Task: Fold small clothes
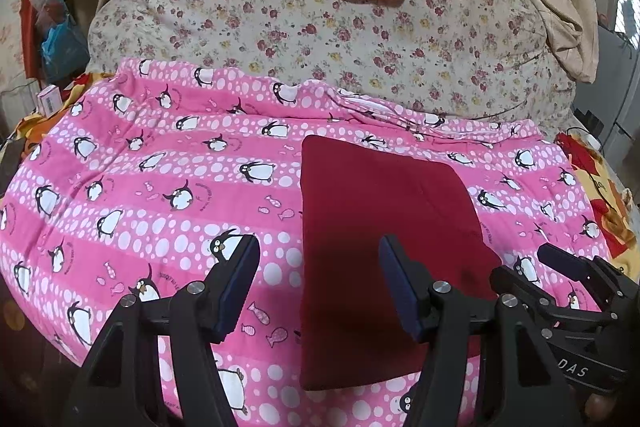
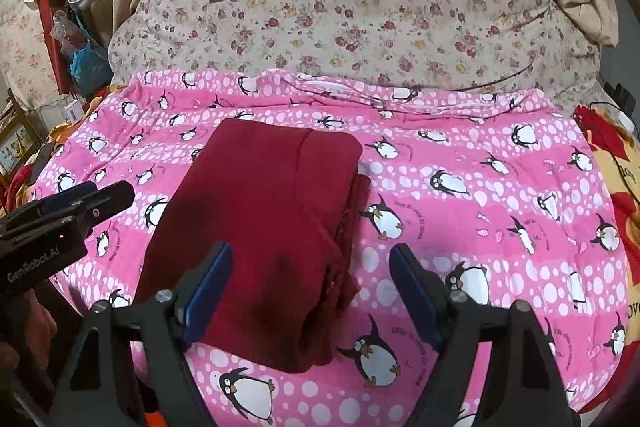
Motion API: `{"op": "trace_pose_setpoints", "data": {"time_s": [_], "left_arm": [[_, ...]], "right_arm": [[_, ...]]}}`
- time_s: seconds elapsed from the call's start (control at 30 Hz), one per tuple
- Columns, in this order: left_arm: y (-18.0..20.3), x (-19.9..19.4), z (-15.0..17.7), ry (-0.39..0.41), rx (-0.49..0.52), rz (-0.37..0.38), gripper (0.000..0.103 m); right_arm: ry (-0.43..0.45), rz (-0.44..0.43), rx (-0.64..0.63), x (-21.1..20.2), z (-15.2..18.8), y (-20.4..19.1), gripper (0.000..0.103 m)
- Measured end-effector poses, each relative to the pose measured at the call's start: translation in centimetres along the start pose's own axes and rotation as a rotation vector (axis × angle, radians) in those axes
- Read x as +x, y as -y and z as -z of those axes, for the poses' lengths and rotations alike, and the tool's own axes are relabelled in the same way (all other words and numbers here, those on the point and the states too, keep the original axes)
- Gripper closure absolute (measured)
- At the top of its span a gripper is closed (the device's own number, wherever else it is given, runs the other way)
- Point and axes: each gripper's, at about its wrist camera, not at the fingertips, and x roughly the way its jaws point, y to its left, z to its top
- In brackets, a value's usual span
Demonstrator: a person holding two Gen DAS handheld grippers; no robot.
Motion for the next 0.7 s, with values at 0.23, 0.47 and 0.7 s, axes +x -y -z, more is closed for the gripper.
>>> {"op": "trace_pose_setpoints", "data": {"time_s": [0.23,0.47,0.7], "left_arm": [[0.2,0.8,0.0,-0.012,0.006,0.004,0.061],[0.5,1.7,0.0,-0.025,0.010,0.002,0.061],[0.5,2.4,0.0,-0.041,0.010,-0.001,0.061]], "right_arm": [[-0.012,0.001,0.011,0.9,-0.4,0.4,0.019],[-0.025,-0.002,0.016,1.9,-0.4,0.5,0.019],[-0.034,0.000,0.016,2.5,-0.4,0.7,0.019]]}}
